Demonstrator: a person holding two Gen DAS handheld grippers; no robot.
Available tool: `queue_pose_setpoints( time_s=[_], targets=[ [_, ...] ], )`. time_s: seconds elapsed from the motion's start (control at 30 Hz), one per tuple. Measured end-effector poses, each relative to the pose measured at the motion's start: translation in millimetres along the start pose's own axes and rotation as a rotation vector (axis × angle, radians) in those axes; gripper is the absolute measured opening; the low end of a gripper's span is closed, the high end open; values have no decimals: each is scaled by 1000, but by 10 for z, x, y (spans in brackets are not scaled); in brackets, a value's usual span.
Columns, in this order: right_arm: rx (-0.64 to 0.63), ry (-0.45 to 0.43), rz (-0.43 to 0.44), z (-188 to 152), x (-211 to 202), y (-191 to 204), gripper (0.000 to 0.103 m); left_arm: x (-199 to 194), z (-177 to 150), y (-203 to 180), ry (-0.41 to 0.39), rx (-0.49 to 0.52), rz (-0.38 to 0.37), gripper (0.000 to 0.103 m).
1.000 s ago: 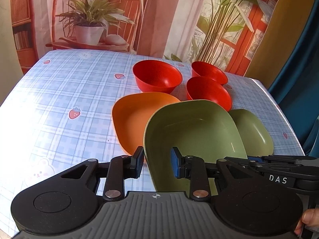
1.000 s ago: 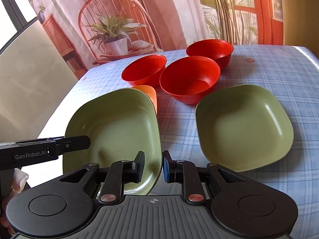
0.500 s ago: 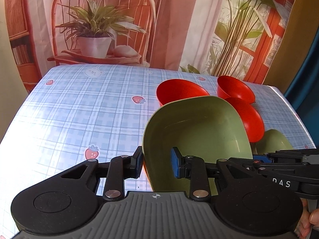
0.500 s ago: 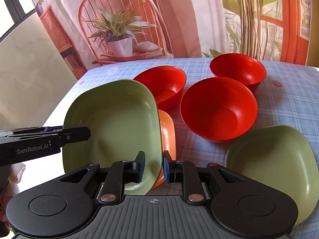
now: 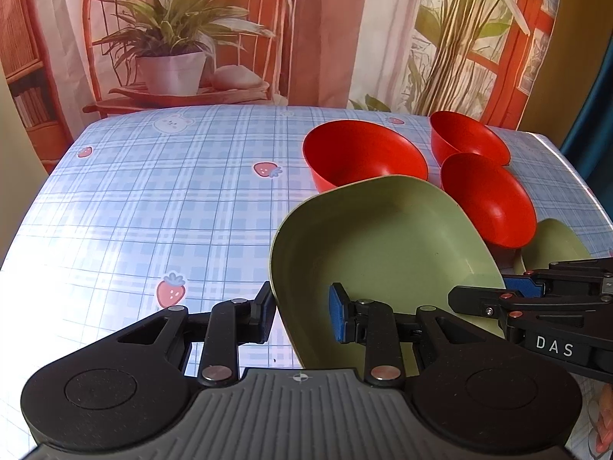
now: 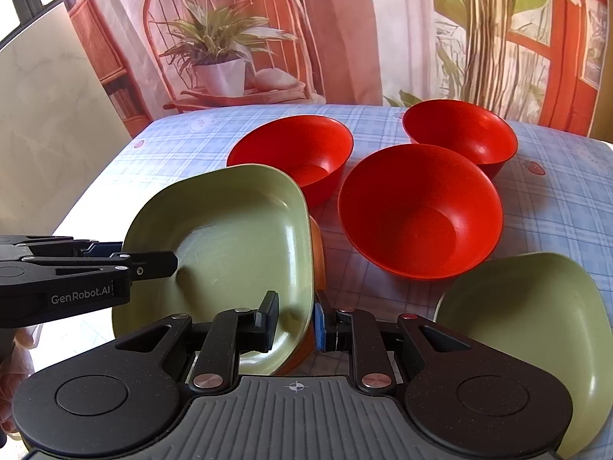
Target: Organize plates and bowls
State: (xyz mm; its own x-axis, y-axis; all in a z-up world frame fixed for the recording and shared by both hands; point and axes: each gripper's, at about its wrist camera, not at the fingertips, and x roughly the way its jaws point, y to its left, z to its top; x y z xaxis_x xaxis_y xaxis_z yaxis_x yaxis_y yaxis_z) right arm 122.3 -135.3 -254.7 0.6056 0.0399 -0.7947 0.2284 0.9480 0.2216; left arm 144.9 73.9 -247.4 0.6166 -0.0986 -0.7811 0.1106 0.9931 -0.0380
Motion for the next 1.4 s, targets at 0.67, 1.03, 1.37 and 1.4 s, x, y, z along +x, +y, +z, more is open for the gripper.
queue_pose_setpoints(
  time_s=[0.67, 1.03, 1.37, 1.4],
  targets=[
    [-88, -48, -59, -24, -129, 107, 38, -12, 5, -13, -6, 23, 32, 33],
    [-96, -81, -70, -87, -267, -13, 38, -171, 21, -197, -41, 20, 5, 33],
    [-105, -139, -64, -110, -567, -339, 39, -263, 61, -573, -60, 27, -15, 34],
    [-105, -145, -69, -118, -591, -384, 39, -273, 63, -608, -62, 23, -16, 34]
  ],
)
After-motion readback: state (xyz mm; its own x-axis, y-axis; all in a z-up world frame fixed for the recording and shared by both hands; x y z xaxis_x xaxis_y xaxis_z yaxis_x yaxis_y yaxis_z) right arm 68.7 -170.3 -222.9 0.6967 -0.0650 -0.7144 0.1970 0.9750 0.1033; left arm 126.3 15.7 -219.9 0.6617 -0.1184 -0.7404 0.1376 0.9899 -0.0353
